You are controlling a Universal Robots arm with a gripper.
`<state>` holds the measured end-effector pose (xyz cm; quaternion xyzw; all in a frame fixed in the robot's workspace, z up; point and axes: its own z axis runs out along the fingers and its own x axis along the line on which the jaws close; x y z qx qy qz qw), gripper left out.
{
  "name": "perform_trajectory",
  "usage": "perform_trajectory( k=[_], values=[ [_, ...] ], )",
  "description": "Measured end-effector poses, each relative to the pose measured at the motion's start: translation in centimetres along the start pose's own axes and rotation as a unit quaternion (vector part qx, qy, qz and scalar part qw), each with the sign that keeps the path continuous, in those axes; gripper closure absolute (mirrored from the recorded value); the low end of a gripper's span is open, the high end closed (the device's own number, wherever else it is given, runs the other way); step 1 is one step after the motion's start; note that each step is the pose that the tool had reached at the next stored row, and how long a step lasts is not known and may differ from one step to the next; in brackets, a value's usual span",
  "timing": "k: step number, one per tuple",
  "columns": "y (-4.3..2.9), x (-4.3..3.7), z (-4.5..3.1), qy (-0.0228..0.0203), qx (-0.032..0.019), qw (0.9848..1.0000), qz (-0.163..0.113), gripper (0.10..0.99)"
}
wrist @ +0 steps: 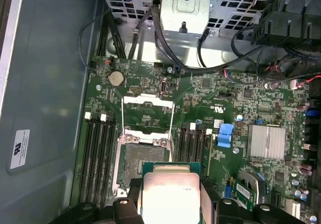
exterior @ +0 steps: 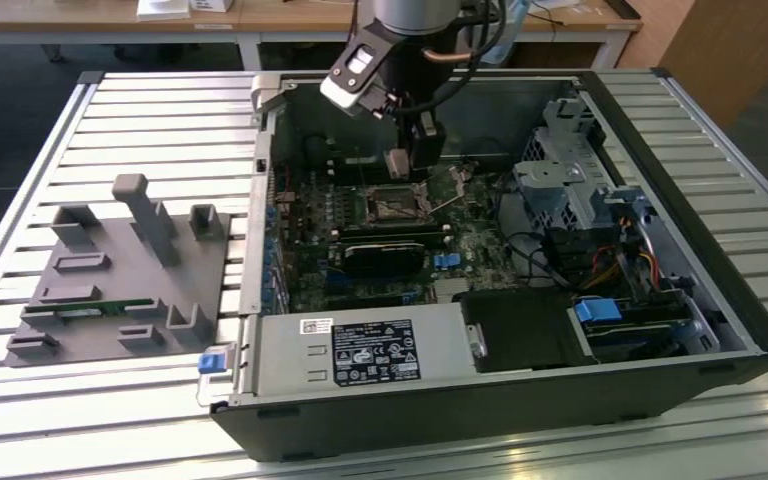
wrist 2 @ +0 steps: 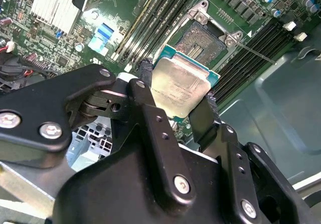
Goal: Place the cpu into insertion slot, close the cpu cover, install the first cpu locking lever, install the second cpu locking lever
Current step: 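Place the cpu into insertion slot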
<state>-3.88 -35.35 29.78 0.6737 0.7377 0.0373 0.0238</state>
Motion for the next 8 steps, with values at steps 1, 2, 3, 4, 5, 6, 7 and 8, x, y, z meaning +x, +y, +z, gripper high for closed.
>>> perform_trajectory(
  k=[1, 2, 3, 4, 5, 6, 7, 8],
  values=[
    [0.0, 0.0, 0.04, 0.0, 0.0, 1.0, 0.0, 0.545],
    [-0.01, 0.0, 0.08, -0.0001, 0.0, 1.0, 0.0, 0.545],
    [-0.01, 0.0, 0.12, 0.0, 0.0, 1.0, 0.0, 0.545],
    [-0.01, 0.0, 0.16, 0.0, 0.0, 1.0, 0.0, 0.545],
    [-0.02, 0.0, 0.22, 0.0, 0.0, 1.0, 0.0, 0.545],
    [-0.03, -0.01, 0.34, -0.0001, 0.0001, 1.0, 0.0, 0.545],
    [-0.04, -0.01, 0.41, 0.0, 0.0002, 1.0, 0.0, 0.545],
    [-0.05, -0.01, 0.52, 0.0, 0.0003, 1.0, 0.0, 0.545]
  ],
)
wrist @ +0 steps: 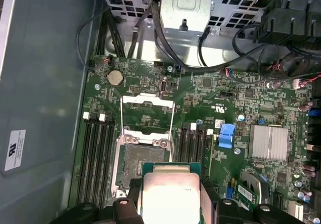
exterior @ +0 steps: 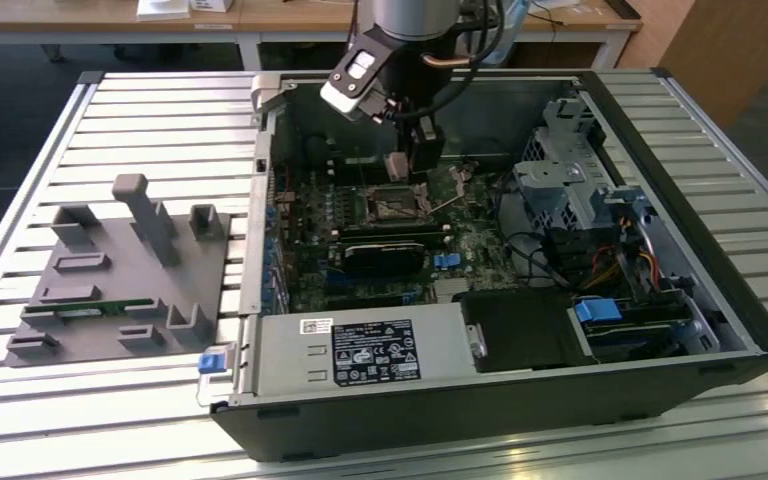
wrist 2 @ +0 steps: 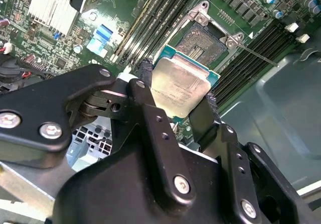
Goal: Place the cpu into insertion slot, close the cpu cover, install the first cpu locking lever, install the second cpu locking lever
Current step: 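Place the cpu into insertion slot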
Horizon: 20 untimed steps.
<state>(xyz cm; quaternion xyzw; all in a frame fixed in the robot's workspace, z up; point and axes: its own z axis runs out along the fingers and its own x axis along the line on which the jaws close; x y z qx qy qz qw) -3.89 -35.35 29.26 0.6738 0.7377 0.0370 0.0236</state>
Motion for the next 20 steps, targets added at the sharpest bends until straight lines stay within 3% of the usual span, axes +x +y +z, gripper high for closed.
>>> perform_trajectory(
  k=[5, 15, 20],
  values=[
    [-0.07, -0.01, 0.89, -0.0002, 0.0004, 1.0, 0.0, 0.545],
    [-0.11, -0.03, 1.38, -0.0007, 0.0, 1.0, 0.0, 0.545],
    [-0.16, 0.13, 2.07, -0.0016, -0.0001, 1.0, 0.01, 0.545]
  ],
)
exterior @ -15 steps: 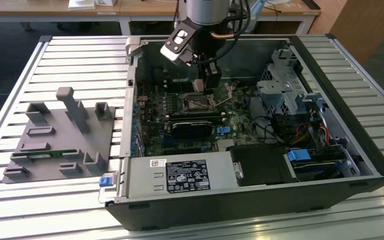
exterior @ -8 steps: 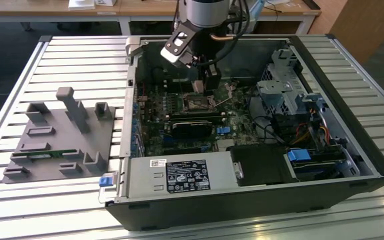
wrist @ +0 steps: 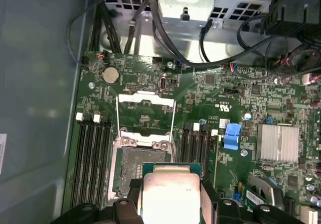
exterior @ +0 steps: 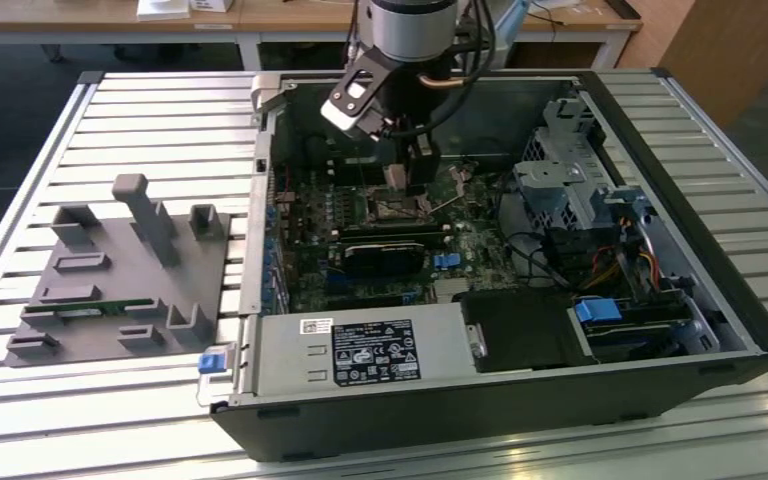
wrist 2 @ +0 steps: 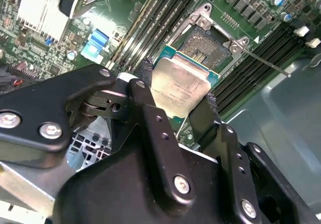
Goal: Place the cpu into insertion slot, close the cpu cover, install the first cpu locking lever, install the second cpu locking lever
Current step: 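Place the cpu into insertion slot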
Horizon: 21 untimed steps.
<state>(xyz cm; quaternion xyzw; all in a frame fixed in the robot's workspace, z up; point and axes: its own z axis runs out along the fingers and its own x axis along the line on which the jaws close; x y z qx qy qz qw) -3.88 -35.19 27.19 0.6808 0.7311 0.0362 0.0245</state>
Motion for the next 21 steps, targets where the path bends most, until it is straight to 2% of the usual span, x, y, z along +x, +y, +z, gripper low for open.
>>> perform_trajectory(
  k=[4, 12, 21],
  values=[
    [-0.04, 0.25, 0.7, -0.0013, -0.0001, 0.9999, 0.013, 0.545],
    [-0.04, 1.32, 1.57, -0.0013, -0.0001, 0.9999, 0.016, 0.545],
    [-0.09, 1.52, 2.41, -0.0022, -0.0002, 0.9997, 0.024, 0.545]
  ],
)
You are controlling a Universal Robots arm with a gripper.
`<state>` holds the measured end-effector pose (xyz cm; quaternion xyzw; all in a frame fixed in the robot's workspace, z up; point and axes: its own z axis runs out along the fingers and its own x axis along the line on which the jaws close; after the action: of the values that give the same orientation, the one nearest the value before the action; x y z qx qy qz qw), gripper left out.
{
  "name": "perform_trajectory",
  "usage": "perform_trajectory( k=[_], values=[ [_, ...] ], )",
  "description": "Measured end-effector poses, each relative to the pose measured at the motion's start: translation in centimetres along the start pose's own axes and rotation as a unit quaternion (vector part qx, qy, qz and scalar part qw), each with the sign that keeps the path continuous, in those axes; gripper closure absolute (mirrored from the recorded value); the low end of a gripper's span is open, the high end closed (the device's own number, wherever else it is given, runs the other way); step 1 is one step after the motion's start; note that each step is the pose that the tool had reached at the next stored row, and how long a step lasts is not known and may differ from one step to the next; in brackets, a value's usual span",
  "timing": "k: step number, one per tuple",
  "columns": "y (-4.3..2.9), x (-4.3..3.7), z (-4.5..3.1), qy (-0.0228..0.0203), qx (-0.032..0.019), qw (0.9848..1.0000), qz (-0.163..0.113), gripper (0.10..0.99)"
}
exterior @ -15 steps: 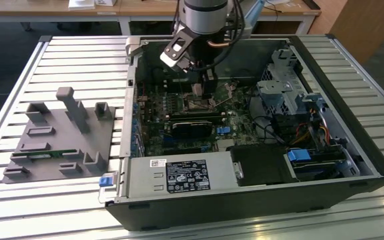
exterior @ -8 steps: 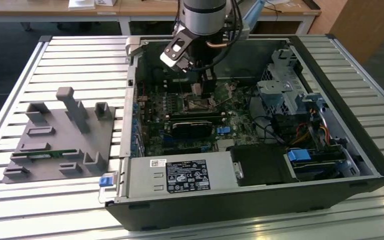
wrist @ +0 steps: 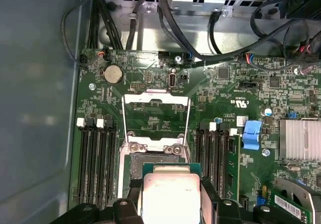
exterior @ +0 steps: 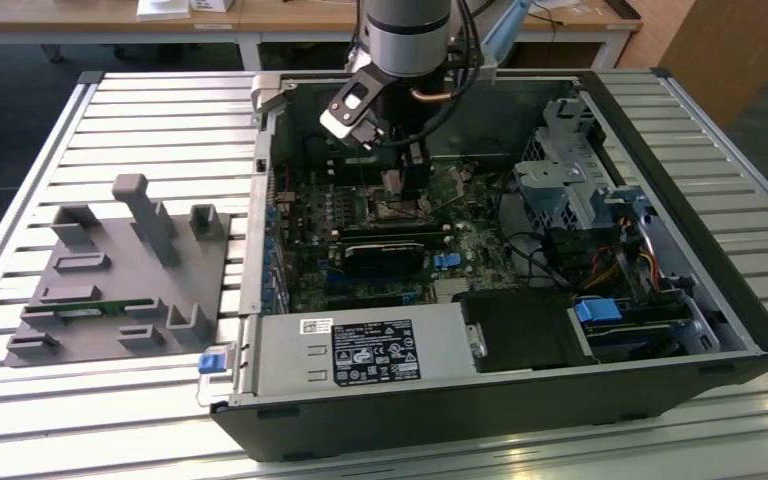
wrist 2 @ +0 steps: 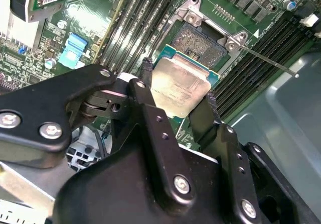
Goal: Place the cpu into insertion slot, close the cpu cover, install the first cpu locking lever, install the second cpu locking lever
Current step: 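Place the cpu into insertion slot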
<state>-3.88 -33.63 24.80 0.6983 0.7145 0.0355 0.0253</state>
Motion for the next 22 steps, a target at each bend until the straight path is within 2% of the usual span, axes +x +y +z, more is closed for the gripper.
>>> perform_trajectory(
  k=[11, 22],
  values=[
    [-0.04, 0.0, 0.45, 0.0003, 0.0005, 1.0, 0.0, 0.545],
    [-0.13, 0.15, 1.52, 0.0003, 0.0014, 1.0, 0.0, 0.545]
  ],
)
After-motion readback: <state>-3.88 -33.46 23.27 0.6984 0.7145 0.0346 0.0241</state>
